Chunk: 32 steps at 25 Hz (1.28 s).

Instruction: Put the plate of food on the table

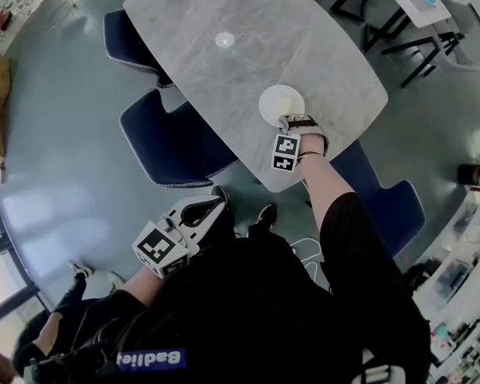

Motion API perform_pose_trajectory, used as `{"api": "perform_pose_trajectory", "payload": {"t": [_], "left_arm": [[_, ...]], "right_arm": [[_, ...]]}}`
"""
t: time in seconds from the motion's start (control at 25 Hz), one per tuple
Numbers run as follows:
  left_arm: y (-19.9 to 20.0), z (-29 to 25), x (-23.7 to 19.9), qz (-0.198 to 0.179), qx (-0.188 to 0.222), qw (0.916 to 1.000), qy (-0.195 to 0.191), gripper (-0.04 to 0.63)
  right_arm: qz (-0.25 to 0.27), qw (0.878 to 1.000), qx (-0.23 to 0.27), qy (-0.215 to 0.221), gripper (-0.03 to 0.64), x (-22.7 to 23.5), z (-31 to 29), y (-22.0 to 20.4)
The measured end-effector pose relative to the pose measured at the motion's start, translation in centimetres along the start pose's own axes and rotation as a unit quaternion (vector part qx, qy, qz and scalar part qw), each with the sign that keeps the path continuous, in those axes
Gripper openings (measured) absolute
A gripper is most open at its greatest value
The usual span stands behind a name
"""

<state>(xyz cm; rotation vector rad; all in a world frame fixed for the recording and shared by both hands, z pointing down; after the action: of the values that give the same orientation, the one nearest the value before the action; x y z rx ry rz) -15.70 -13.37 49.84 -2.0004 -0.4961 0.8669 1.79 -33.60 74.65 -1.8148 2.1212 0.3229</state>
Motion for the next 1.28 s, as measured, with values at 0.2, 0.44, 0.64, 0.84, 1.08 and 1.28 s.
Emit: {"api": "perform_pose_trajectory", "payload": {"t": [0.2, 0.44, 0.64, 0.84, 1.08, 1.28], "left_arm": [[0.3, -0.3, -0.1, -0.004, 0.002, 1.0000, -0.005, 0.006], [0.7, -0.6, -0.1, -0.005, -0.004, 1.0000, -0.005, 0.007], [1.0, -0.7, 0.3, -0.006, 0.009, 0.9999, -0.011, 0.006], [1.2, -1.0, 0.9, -0.014, 0.016, 0.9996, -0.017, 0.006], [1.6, -0.8, 2.0, -0.020, 0.031, 0.9989, -0.028, 0.007], [1.8, -1.3, 3.3, -0.037, 0.037, 0.9975, -0.047, 0.006]], "right_arm": [[-0.014, 1.000, 0.004, 0.019, 0.084, 0.2, 0.1, 0.1], [-0.022, 0.999, 0.015, 0.046, 0.110, 0.2, 0.4, 0.4], [-0.021, 0.999, 0.026, 0.042, 0.110, 0.1, 1.3, 0.6], [-0.067, 0.997, 0.040, 0.009, 0.110, -0.5, 3.1, 0.3], [-0.168, 0.983, 0.073, -0.020, 0.110, -2.8, 7.1, 0.9], [-0.228, 0.969, 0.099, -0.013, 0.110, -6.5, 10.7, 1.7]]}}
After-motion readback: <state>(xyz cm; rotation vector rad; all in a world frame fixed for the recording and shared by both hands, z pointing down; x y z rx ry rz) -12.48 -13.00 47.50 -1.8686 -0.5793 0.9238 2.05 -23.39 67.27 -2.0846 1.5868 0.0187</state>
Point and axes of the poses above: the fingertips, and each gripper's own axes: z backward along the fingers, x to its right, y out of its top, the point moved 5 cm from there along z, backward along the fingers, and after that the axes turned 4 degrees about y, right-handed, at the moved point
